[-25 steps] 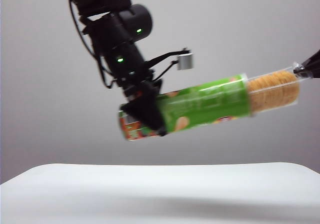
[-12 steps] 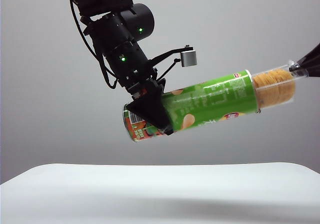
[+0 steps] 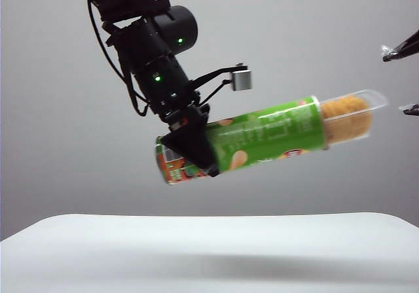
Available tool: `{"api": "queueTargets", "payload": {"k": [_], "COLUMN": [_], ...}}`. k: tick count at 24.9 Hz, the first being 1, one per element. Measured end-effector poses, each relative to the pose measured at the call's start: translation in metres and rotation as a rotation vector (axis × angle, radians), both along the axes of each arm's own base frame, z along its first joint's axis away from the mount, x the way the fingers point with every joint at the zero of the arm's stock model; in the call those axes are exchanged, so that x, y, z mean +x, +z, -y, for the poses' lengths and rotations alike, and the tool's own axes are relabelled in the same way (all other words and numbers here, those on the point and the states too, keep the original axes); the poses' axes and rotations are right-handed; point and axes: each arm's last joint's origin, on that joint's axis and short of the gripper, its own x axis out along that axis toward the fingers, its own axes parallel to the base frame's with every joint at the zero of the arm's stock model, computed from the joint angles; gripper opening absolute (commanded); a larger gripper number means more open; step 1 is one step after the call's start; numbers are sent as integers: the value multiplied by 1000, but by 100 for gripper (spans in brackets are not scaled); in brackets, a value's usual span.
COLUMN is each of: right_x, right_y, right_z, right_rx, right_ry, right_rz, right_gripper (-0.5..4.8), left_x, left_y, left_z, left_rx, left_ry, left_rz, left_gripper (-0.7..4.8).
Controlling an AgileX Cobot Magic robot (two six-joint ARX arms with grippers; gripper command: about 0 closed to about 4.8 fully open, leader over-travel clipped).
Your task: Pick up the green tub of chips from the desk, pull out the transparent container with the chips inside partially, and then place the chips back on the desk.
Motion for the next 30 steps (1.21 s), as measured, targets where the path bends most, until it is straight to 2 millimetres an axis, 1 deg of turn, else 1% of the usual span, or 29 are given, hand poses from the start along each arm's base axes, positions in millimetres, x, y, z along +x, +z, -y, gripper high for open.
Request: {"api": "queueTargets", "payload": {"k": [1, 2, 3, 5, 7, 9, 10, 11, 12, 13, 14, 15, 16, 18, 19, 22, 24, 25, 26, 28, 30], "right_x": [0, 0, -1, -3, -8, -9, -11, -12, -14, -15, -16, -18, -22, -28, -35, -48, -58, -68, -76, -85, -93], "right_y": [0, 0, 0, 6, 14, 27, 41, 49, 65, 73, 87, 92, 104, 112, 113, 114, 114, 114, 114, 114, 113], "right_z": [1, 1, 1, -1, -2, -2, -3, -4, -4, -5, -7, -9, -15, -25, -36, -60, -72, -79, -84, -88, -88], "right_rx": [2, 2, -4, -31, -60, -101, -154, -188, -249, -284, -389, -452, -597, -649, -647, -671, -729, -770, -765, -737, -722], "right_ry": [-2, -2, 5, 37, 40, 34, 3, -20, -43, -52, -88, -113, -174, -152, -97, -3, 11, 24, 36, 52, 45], "right_rz": [1, 1, 13, 81, 142, 204, 243, 252, 254, 248, 205, 166, 73, 35, 27, 26, 18, 25, 42, 62, 75], "right_gripper": [257, 216, 193, 192, 192, 192, 193, 192, 192, 191, 188, 188, 188, 188, 188, 188, 189, 189, 189, 189, 189], "left_x": [2, 5, 7, 7, 3, 0, -2, -2, -3, -3, -2, -2, -2, -2, -1, -1, -3, -4, -5, -4, -1], "left_y": [0, -1, -1, -5, -8, -10, -10, -10, -10, -10, -10, -10, -10, -10, -10, -10, -10, -11, -15, -22, -37], "left_z": [-4, -11, -15, -30, -35, -37, -38, -38, -38, -38, -38, -38, -38, -38, -38, -37, -37, -37, -37, -36, -35], "left_rx": [5, 18, 27, 90, 153, 184, 195, 196, 193, 191, 187, 185, 184, 181, 179, 163, 132, 97, 79, 76, 101], "left_ry": [15, 54, 76, 132, 152, 155, 164, 172, 186, 192, 206, 211, 212, 212, 212, 207, 188, 170, 159, 153, 156], "left_rz": [0, -15, -28, -93, -141, -170, -195, -202, -212, -215, -219, -220, -219, -216, -215, -224, -256, -286, -317, -346, -384], "left_gripper": [263, 263, 263, 263, 263, 263, 263, 263, 263, 263, 263, 263, 263, 263, 263, 264, 263, 263, 263, 264, 264]}}
